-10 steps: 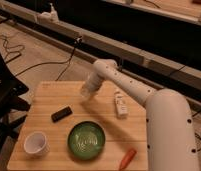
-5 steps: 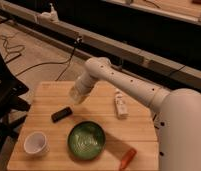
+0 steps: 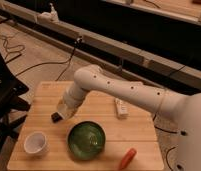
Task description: Place the white sponge in the ceramic cup
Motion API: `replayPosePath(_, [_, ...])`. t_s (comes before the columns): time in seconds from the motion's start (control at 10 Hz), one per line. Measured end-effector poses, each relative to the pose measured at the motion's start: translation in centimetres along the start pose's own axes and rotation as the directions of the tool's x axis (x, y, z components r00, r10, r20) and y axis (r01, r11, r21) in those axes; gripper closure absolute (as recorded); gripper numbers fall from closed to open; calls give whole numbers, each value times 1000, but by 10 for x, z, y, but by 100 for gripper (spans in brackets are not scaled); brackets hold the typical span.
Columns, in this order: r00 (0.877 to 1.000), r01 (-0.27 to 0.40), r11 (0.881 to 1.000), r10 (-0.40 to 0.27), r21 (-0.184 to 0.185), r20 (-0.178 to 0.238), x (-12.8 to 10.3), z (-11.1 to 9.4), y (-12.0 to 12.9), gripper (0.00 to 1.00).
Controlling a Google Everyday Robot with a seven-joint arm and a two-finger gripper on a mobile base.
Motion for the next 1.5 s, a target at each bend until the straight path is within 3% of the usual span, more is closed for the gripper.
replayPosePath(0.2, [1000,-6,1000,6,-19,4,-10,3,15,100])
replayPosePath(0.7, [1000,-6,1000,6,-19,5,-11,4,13,100])
replayPosePath(0.9, [999,37,998,-37,-44,2,-24,8,16,100])
replayPosePath(1.2, [982,189,978,-188,-85,20,-73,23,20,100])
replayPosePath(1.5, [947,320,941,-312,-111,83,-131,51,14,100])
